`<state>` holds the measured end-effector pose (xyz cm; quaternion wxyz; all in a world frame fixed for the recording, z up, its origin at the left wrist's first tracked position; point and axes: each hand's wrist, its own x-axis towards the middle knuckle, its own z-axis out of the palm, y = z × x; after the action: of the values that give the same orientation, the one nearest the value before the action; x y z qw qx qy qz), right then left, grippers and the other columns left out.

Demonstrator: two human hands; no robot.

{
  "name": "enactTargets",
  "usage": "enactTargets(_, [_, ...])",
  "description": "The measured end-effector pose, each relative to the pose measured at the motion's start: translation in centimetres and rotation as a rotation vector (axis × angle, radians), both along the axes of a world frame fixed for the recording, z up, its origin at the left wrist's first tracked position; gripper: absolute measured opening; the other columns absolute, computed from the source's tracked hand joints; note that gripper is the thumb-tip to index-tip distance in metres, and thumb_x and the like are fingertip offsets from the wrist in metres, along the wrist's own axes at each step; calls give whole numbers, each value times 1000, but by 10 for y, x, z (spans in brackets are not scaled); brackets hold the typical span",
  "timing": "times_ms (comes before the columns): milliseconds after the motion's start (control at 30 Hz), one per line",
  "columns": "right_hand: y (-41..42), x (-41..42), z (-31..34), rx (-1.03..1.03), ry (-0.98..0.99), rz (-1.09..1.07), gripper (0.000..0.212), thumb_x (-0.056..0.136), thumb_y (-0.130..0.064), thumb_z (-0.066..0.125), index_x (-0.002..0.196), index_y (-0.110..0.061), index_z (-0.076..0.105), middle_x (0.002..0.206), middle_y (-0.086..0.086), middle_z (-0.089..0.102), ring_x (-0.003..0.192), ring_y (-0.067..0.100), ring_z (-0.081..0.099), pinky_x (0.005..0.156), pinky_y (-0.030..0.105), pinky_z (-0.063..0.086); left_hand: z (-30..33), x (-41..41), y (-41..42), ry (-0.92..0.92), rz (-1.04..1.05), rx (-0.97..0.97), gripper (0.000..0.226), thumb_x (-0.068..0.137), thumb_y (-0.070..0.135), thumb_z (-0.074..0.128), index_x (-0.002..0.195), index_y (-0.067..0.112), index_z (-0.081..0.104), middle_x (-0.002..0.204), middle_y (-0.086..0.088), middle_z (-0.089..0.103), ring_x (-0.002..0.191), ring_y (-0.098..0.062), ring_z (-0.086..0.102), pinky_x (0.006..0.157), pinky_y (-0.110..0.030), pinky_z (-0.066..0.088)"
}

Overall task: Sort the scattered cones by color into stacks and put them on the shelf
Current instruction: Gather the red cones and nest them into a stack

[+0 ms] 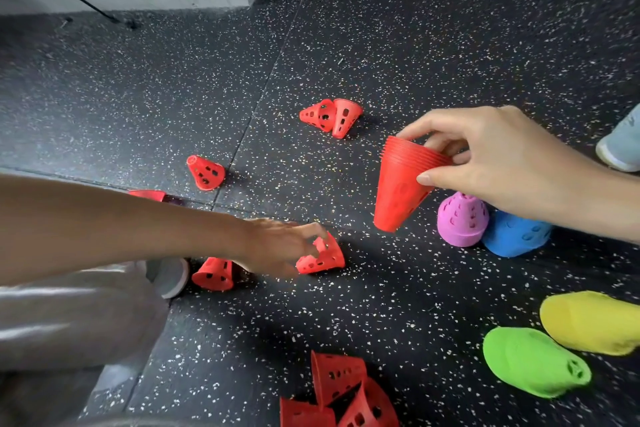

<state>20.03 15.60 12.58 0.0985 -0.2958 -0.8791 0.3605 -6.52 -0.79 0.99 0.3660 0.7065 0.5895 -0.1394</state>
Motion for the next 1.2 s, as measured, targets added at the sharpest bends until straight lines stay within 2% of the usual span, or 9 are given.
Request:
enactTargets(200, [0, -3, -2, 14, -32, -1, 46, 81, -19, 82, 120, -39, 68, 96, -16, 73, 90, 9, 70, 92, 43, 56, 1, 5, -6, 28, 29, 25, 29, 95, 25, 61, 121, 36, 66, 134, 12, 50, 103, -8, 60, 95, -31, 48])
enactTargets(300, [-2, -6, 0, 8, -23, 0, 45, 81, -18, 82, 119, -38, 69, 95, -16, 74, 88, 9, 71, 92, 43, 56, 9, 9, -12, 11, 49, 91, 26, 95, 17, 63, 117, 28, 73, 124, 8, 58, 89, 3, 55, 85, -20, 42])
enactTargets(367, [-3, -8, 1, 18, -14, 7, 45, 81, -17, 82, 118, -38, 69, 94, -15, 74, 87, 10, 71, 92, 43, 56, 13, 13, -16, -43, 142, 156, 20, 96, 20, 67, 105, 33, 79, 112, 15, 62, 84, 9, 55, 76, -15, 41])
enactTargets(433, [-4, -11, 3, 32, -3, 16, 44, 81, -18, 81, 119, -37, 69, 96, -14, 74, 87, 10, 71, 91, 44, 56, 21, 18, -18, -124, 253, 231, 16, 95, 22, 71, 96, 35, 80, 101, 17, 66, 84, 3, 62, 72, -14, 45])
enactTargets(567, [-7, -17, 7, 34, 39, 19, 45, 83, -17, 80, 123, -32, 68, 97, -13, 73, 87, 10, 72, 90, 42, 57, 55, 31, -19, -238, 388, 379, 13, 90, 14, 77, 89, 26, 73, 80, 29, 66, 74, 4, 63, 65, -8, 43])
enactTargets(633, [-10, -19, 6, 18, 73, 13, 44, 82, -15, 80, 122, -30, 69, 94, -13, 74, 86, 11, 72, 89, 43, 57, 72, 36, -21, -281, 422, 428, 18, 89, 12, 78, 91, 26, 66, 83, 34, 63, 73, 0, 63, 64, -10, 44])
enactTargets(833, [-24, -34, 9, -12, 140, 41, 46, 81, -16, 82, 123, -27, 69, 99, -9, 74, 92, 7, 71, 92, 37, 57, 97, 42, -20, -372, 414, 567, 27, 89, 14, 78, 98, 32, 59, 87, 19, 65, 72, -11, 62, 64, -17, 47])
enactTargets(1000, [-32, -43, 9, -20, 123, 100, 44, 81, -11, 81, 121, -26, 70, 97, -10, 75, 92, 3, 71, 92, 34, 56, 107, 44, -17, -368, 429, 695, 29, 89, 11, 77, 96, 32, 58, 87, 17, 66, 73, -10, 61, 64, -19, 46])
enactTargets(1200, [-36, -47, 11, -93, 69, 231, 43, 84, -11, 81, 122, -26, 69, 95, -9, 76, 90, 4, 72, 90, 34, 57, 124, 44, -27, -298, 390, 753, 27, 88, 9, 77, 94, 27, 59, 85, 15, 64, 78, 0, 60, 68, -8, 42])
